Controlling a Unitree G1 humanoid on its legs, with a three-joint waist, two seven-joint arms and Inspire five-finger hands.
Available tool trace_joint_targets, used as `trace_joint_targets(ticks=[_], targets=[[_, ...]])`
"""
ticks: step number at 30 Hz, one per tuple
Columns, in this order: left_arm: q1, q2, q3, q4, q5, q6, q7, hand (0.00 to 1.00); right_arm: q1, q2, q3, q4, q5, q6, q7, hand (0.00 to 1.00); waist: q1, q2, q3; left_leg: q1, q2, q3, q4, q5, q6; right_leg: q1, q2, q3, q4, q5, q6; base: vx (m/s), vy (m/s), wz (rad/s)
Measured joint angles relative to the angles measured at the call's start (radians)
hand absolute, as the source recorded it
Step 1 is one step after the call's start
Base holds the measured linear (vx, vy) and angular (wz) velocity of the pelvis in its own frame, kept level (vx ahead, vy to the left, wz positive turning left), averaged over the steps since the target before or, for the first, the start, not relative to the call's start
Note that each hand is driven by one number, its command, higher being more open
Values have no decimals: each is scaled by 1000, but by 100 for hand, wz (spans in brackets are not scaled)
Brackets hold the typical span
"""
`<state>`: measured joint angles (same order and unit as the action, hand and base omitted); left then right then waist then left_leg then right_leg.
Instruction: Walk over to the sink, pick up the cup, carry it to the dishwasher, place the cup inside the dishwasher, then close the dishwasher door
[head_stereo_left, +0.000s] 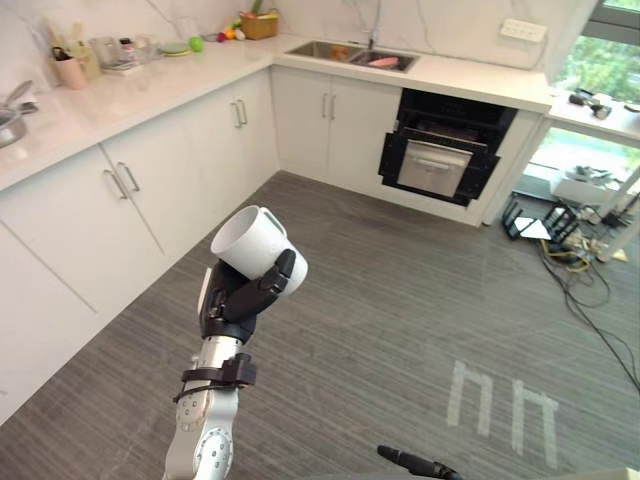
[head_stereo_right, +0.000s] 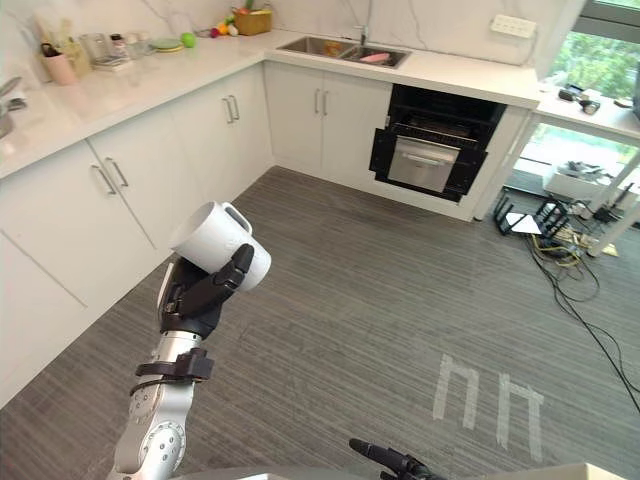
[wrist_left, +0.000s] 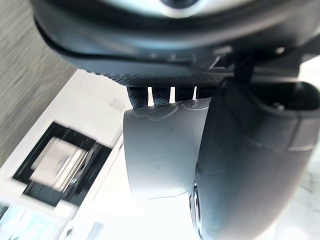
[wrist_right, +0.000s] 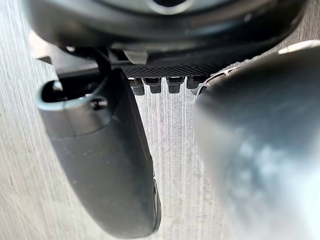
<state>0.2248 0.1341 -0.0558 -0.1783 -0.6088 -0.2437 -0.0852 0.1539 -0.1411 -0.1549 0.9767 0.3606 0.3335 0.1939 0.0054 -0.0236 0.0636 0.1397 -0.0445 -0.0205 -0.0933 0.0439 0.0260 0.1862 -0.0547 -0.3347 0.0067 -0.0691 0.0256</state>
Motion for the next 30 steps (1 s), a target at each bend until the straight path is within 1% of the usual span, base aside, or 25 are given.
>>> trace_joint_targets(ticks=[1, 2, 4, 5, 6, 7, 8, 9, 10, 12, 14, 16, 17, 19, 20, 21, 22, 23, 24, 25, 26, 27, 28, 29, 30], targets=[[1, -21, 17, -4, 0, 2, 0, 0, 5, -7, -12, 20, 0, 1, 4, 100, 15, -11, -1, -6, -10, -4, 1, -9, 7, -52, -33, -20, 110, -72, 15, -64, 4, 50], [0, -24, 21, -5, 0, 2, 0, 0, 4, -7, -17, 25, 0, 1, 4, 100, 17, -13, -1, -8, -14, 0, 4, -9, 7, -62, -44, -26, 137, -87, 17, -20, 54, 69], [7, -29, 41, -18, -1, 8, -2, 0, 19, -4, -33, 47, 3, 3, 1, 100, 23, -36, 5, -39, -65, -5, 79, -39, 29, -111, -135, -67, 302, -179, 53, 49, 83, 69], [17, -32, 50, -22, -1, 8, -2, 0, 22, -6, -39, 49, 5, 2, -1, 100, 24, -39, 7, -47, -74, -8, 104, -60, 38, -116, -156, -73, 341, -187, 55, 64, 81, 33], [26, -43, 60, -22, -2, 9, -1, 0, 13, -20, -43, 51, 10, -2, -5, 100, 28, -38, 15, -62, -91, -10, 145, -90, 64, -175, -202, -57, 512, -199, 44, 31, 105, 16], [34, -41, 59, -22, -3, 11, 0, 0, 11, -24, -60, 39, 21, -5, -5, 100, 29, -40, 17, -69, -96, -11, 184, -115, 78, -279, -235, 1, 722, -146, -35, 31, 116, 13], [35, -35, 55, -22, -4, 12, 0, 0, 11, -23, -67, 36, 38, -6, -2, 100, 29, -32, 24, -66, -94, -18, 200, -125, 85, -328, -235, 39, 807, -115, -56, 98, 130, 23], [35, -32, 53, -19, -3, 12, 0, 0, 11, -11, -83, 35, 50, -18, 13, 100, 25, -36, 31, -55, -87, -33, 233, -148, 98, -380, -206, 102, 895, -122, -32, 161, 85, 36], [35, -34, 53, -12, -4, 12, 1, 0, 9, 10, -95, 33, 52, -26, 23, 100, 14, -41, 31, -49, -76, -51, 254, -171, 91, -402, -164, 114, 884, -159, -18, 181, 61, 41], [33, -35, 45, -12, -4, 12, 1, 0, 4, 29, -96, 28, 60, -31, 26, 100, 4, -47, 34, -34, -75, -68, 258, -192, 85, -431, -123, 111, 788, -185, -8, 187, 32, 25], [29, -39, 44, -15, -4, 26, 0, 0, 11, 40, -103, 11, 96, -20, 24, 100, 4, -44, 37, -10, -79, -68, 259, -220, 85, -466, -94, 103, 674, -182, -4, 287, 26, -3], [9, -38, 37, -16, -4, 53, 0, 0, 23, 50, -106, -27, 122, 0, 14, 100, 3, -41, 42, 14, -74, -68, 284, -269, 88, -497, -53, 119, 549, -165, 16, 334, 3, -1], [-9, -37, 12, -26, -7, 70, 0, 0, 24, 52, -106, -53, 127, 28, 15, 100, 0, -40, 43, 24, -64, -78, 327, -322, 80, -532, -20, 154, 464, -128, 19, 391, -25, 15], [-13, -36, -21, -49, -14, 84, -4, 0, 27, 55, -106, -82, 128, 49, 16, 100, -15, -40, 43, 40, -58, -110, 375, -382, 77, -557, -5, 178, 439, -101, 10, 450, -58, 46], [-13, -37, -49, -69, -18, 84, -10, 0, 33, 57, -104, -111, 128, 67, 14, 100, -26, -39, 43, 67, -54, -139, 400, -430, 70, -561, -5, 198, 444, -69, -8, 698, -173, 79], [-12, -40, -81, -90, -18, 84, -24, 0, 44, 57, -102, -133, 129, 79, 0, 100, -29, -29, 35, 106, -31, -169, 389, -463, 40, -553, 4, 186, 484, 8, -40, 753, -198, 71], [-13, -44, -94, -96, -18, 83, -32, 0, 47, 58, -101, -138, 131, 83, -7, 100, -27, -18, 29, 120, -12, -171, 387, -468, 30, -550, 13, 176, 509, 4, -36, 681, -185, 53], [-16, -47, -108, -111, -19, 83, -36, 0, 43, 48, -94, -146, 133, 95, -13, 100, -28, -15, 24, 117, 10, -157, 421, -456, 5, -543, 16, 148, 533, -17, -41, 677, -206, 45], [-15, -60, -122, -119, -24, 84, -40, 0, 49, 34, -77, -169, 154, 125, -24, 100, -36, -3, 33, 92, 28, -150, 538, -404, -62, -502, 20, 107, 549, -42, -81, 671, -212, 40], [-15, -69, -125, -119, -29, 84, -43, 0, 53, 31, -75, -180, 159, 134, -32, 100, -40, 6, 37, 78, 31, -143, 603, -373, -76, -473, 30, 101, 541, -60, -87, 662, -215, 28], [-14, -91, -128, -120, -39, 84, -46, 0, 61, 25, -73, -199, 160, 144, -52, 100, -42, 27, 37, 14, 48, -110, 779, -280, -118, -413, 48, 95, 511, -91, -90, 650, -162, 2], [-14, -113, -127, -123, -38, 80, -50, 0, 72, 17, -70, -214, 162, 155, -67, 100, -39, 46, 35, -87, 80, -48, 992, -118, -139, -361, 68, 103, 477, -118, -95, 622, -133, -8], [-14, -117, -127, -124, -38, 75, -54, 0, 77, 15, -70, -219, 164, 156, -71, 100, -34, 54, 40, -136, 106, -13, 1096, -71, -141, -331, 79, 109, 461, -134, -99, 605, -116, -16], [-14, -127, -129, -125, -38, 71, -60, 0, 83, 13, -70, -220, 165, 157, -78, 100, -29, 60, 48, -202, 142, 26, 1241, -96, -113, -280, 97, 126, 439, -160, -108, 448, -71, -15], [-9, -133, -131, -124, -38, 71, -76, 0, 91, 13, -59, -220, 165, 156, -94, 100, -19, 56, 51, -289, 170, 53, 1377, -140, -60, -213, 110, 153, 407, -189, -112, 633, -91, -24]])
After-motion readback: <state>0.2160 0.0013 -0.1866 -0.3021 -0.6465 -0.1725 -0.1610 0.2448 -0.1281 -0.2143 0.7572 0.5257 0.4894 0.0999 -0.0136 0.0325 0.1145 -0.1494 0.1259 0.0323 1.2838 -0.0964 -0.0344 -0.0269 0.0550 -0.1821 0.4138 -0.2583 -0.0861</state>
